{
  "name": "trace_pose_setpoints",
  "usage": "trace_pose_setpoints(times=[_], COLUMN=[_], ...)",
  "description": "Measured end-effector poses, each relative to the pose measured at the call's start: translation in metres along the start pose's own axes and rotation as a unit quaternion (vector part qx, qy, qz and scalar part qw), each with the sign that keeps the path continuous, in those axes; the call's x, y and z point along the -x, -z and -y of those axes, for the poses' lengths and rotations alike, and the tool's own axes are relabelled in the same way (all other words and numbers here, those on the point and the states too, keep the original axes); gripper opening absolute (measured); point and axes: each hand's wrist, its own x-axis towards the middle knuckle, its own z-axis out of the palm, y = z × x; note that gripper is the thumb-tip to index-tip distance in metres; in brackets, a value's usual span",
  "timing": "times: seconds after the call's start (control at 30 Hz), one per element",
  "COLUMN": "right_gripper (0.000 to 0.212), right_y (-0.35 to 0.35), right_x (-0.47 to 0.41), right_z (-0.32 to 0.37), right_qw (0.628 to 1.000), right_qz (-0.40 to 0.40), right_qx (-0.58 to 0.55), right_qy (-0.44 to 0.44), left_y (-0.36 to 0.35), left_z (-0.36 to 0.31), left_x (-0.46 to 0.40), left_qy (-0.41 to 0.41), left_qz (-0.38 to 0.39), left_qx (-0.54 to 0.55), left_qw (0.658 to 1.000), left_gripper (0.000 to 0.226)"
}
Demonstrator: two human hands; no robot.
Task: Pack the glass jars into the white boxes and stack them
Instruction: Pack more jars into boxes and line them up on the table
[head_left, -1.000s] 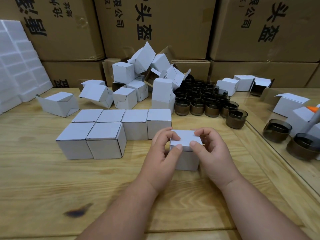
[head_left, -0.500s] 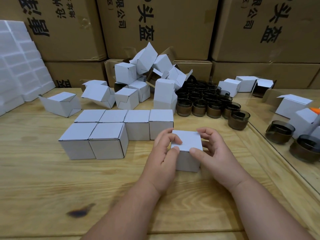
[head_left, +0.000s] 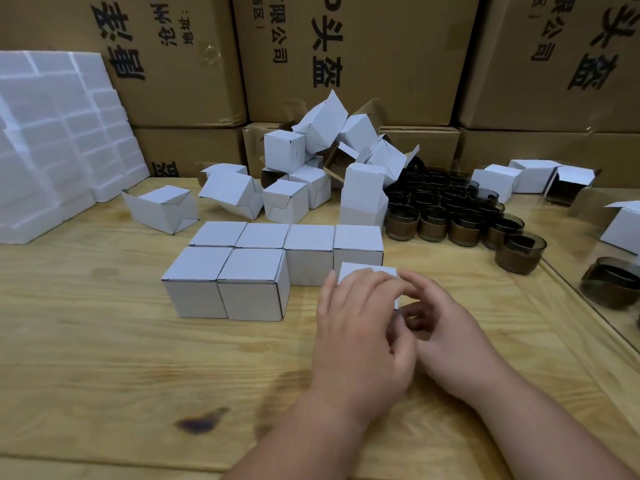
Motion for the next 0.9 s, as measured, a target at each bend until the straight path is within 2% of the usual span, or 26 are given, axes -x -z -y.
trace_pose_setpoints(times=[0.1,0.17,0.3,0.47,0.9], right_gripper=[0.071,0.064,0.045,0.034,0.030], right_y=[-0.005,-0.005,-0.003,-0.004,-0.001], right_x=[0.003,0.004,0.004,0.005,0.004], right_z=[0.001,0.002,0.000,0.003,-0.001], right_qw=[0.999,0.999,0.999,0.998,0.999], right_qz=[0.030,0.024,0.009,0.014,0.009], right_qx=[0.030,0.037,0.051,0.054,0.047], right_qy=[0.013,0.012,-0.014,-0.010,0.001], left_y=[0.001,0.003,0.006,0.009,0.013], left_z=[0.002,0.006,0.012,0.017,0.025], left_x=[-0.003,-0.005,-0.006,-0.007,-0.010], left_qy=[0.087,0.103,0.104,0.104,0.097], left_qz=[0.017,0.006,-0.010,-0.030,-0.057], left_qx=[-0.074,-0.088,-0.080,-0.073,-0.113], left_qw=[0.993,0.991,0.991,0.991,0.987], left_gripper=[0.038,0.033,0.021,0.025,0.023])
